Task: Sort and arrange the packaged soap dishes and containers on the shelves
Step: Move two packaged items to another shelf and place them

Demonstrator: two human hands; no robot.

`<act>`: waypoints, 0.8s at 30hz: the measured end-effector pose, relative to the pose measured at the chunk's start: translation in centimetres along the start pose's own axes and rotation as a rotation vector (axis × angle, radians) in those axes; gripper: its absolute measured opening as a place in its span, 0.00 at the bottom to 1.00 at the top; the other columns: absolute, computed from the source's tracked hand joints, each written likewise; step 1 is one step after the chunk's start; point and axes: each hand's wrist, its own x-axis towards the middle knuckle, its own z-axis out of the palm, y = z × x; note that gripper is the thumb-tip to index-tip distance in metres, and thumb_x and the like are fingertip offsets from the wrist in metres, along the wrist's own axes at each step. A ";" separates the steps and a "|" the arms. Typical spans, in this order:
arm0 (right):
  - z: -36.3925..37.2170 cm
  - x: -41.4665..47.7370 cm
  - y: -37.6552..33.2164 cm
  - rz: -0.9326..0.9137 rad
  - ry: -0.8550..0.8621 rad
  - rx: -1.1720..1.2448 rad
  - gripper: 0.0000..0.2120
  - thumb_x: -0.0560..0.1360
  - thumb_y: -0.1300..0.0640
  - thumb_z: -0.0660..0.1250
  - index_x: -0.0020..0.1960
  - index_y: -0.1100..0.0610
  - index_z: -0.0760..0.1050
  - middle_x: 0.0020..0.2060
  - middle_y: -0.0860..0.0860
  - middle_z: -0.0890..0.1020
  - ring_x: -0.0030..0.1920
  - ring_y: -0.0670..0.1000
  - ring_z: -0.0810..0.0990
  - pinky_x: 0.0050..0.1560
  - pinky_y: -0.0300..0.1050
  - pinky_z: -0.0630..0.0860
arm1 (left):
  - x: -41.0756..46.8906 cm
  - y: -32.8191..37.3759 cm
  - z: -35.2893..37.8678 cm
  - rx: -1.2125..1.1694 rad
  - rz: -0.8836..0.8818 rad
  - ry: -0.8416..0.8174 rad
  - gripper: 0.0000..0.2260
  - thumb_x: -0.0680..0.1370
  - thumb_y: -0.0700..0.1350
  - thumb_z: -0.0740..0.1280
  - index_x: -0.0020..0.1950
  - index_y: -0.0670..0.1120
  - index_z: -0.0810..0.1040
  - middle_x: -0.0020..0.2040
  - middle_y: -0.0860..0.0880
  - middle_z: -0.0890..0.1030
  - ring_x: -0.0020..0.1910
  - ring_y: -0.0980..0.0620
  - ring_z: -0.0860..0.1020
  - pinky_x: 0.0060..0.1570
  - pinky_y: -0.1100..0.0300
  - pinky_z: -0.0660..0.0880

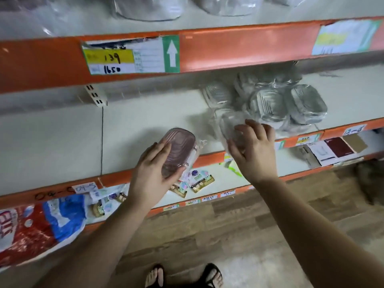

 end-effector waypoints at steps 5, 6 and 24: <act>2.2 3.6 1.3 -0.066 -0.021 -0.042 0.14 0.76 0.53 0.69 0.56 0.63 0.80 0.61 0.63 0.77 0.57 0.67 0.71 0.61 0.53 0.65 | 0.2 1.0 2.5 -0.003 -0.125 0.053 0.29 0.73 0.58 0.69 0.65 0.37 0.77 0.66 0.41 0.77 0.64 0.40 0.75 0.65 0.49 0.72; 2.6 4.3 1.5 -0.086 -0.030 -0.052 0.14 0.77 0.53 0.68 0.56 0.62 0.80 0.62 0.63 0.77 0.58 0.67 0.71 0.60 0.53 0.65 | 0.2 1.1 3.0 0.003 -0.143 0.064 0.30 0.73 0.59 0.67 0.65 0.38 0.77 0.66 0.41 0.77 0.64 0.41 0.75 0.65 0.51 0.71; 6.7 6.4 3.9 -0.077 -0.157 -0.247 0.17 0.80 0.54 0.55 0.60 0.62 0.76 0.62 0.60 0.74 0.61 0.65 0.67 0.63 0.58 0.65 | 2.4 -0.3 5.5 0.016 -0.264 0.098 0.35 0.71 0.61 0.70 0.69 0.38 0.73 0.70 0.42 0.74 0.69 0.42 0.71 0.68 0.55 0.64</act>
